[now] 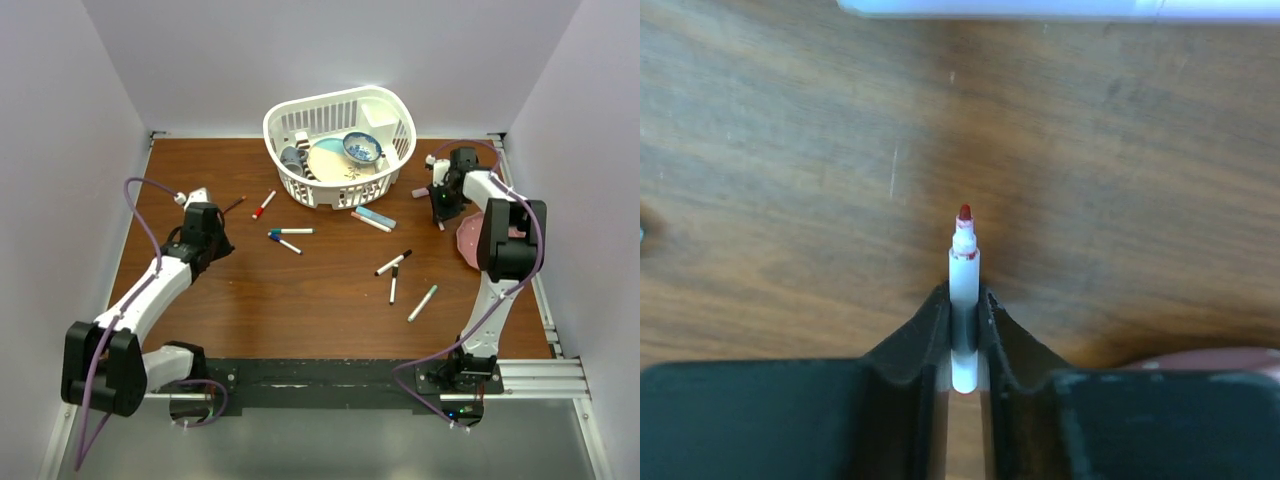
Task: Open the pen caps
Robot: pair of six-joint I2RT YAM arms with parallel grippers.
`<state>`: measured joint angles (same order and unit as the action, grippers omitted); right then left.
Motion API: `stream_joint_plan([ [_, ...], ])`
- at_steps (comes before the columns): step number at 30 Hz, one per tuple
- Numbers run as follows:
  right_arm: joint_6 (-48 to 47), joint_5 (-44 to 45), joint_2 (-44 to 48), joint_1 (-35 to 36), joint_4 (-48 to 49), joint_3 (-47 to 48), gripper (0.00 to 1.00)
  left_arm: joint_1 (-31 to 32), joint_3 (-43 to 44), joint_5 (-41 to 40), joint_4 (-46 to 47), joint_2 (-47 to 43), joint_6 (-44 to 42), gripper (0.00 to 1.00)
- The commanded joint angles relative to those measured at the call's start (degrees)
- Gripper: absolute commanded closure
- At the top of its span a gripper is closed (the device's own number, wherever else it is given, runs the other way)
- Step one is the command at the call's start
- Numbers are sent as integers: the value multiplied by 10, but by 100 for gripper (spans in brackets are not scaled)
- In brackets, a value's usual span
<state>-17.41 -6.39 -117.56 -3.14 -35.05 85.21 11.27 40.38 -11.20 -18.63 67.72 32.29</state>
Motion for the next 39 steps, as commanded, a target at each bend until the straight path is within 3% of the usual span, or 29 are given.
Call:
stream_joint_plan([
  [1, -13, 16, -8, 4, -12, 31, 71, -5, 13, 13, -15, 62, 10, 100],
  [5, -15, 9, 11, 3, -5, 21, 52, -5, 23, 0, -32, 114, 17, 100],
  [9, -14, -15, 61, -1, 0, 3, 47, -5, 29, -19, -40, 144, 19, 98],
  [14, -24, -106, 172, -2, -2, -25, 41, -5, 37, -38, -50, 180, 18, 86],
  [20, -44, -263, 273, -1, -20, -62, 39, -5, 53, -63, -73, 205, 25, 62],
  [25, -80, -333, 366, -1, -43, -105, 36, -5, 57, -92, -89, 177, 30, 45],
  [31, -126, -381, 432, 8, -71, -153, 35, -5, 64, -87, -93, 117, 14, 33],
  [39, -159, -404, 457, 27, -97, -172, 34, -5, 80, -72, -99, 120, -15, 30],
])
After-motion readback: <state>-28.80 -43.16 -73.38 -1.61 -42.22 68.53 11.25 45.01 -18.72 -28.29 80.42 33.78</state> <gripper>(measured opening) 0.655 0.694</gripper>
